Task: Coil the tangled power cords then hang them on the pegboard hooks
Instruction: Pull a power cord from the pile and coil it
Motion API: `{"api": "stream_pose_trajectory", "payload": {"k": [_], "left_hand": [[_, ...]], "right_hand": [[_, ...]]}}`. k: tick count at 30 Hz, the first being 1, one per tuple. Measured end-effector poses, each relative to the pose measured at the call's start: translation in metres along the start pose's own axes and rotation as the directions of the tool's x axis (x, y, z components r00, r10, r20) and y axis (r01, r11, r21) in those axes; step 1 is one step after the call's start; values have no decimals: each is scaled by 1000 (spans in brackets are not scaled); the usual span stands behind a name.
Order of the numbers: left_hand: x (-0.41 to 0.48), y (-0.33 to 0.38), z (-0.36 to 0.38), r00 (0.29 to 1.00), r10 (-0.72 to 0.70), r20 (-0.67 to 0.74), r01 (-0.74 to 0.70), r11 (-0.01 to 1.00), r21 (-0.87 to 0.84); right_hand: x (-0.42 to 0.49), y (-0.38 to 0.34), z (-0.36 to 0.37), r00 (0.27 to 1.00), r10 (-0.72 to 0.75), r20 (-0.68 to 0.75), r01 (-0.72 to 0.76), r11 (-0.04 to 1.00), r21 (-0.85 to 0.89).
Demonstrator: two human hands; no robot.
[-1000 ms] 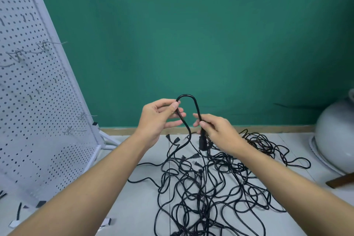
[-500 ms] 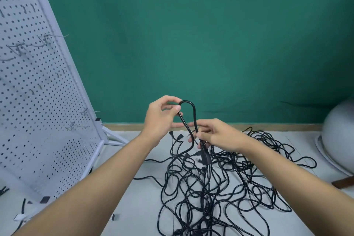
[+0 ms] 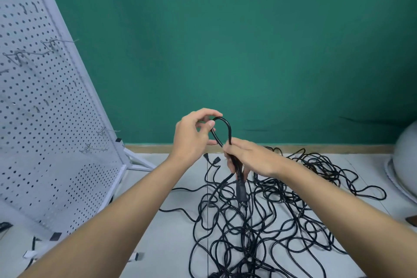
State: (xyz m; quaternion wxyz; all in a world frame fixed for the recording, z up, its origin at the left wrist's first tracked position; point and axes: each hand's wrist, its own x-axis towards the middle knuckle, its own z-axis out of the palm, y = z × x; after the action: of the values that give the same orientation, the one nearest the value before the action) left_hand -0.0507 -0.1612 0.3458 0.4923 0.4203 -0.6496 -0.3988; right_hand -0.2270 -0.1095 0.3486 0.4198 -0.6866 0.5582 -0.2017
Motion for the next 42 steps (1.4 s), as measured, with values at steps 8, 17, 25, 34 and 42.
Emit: {"api": "stream_pose_trajectory", "payload": {"k": [8,17,25,34,42], "left_hand": [[-3,-3,-19,883,136,449,-295,905,306],[0,-7,-21,812,266,520,-533,703,472],[-10,-26,-14,900,-7,436,-164,921,353],[-36,-77,-2,687,-370,625,17,868,496],[-22,-42,-6,867,-55,495,-206,865,457]], "right_hand": [[-6,17,-1,999,-45,9,46,996,-72],[-11,19,-3,995,-27,97,9,984,181],[-8,18,-1,999,-22,-48,43,866,498],[-5,12,-22,964,109,-244,106,682,723],[1,43,-23,867,307,-392,-186,930,318]]}}
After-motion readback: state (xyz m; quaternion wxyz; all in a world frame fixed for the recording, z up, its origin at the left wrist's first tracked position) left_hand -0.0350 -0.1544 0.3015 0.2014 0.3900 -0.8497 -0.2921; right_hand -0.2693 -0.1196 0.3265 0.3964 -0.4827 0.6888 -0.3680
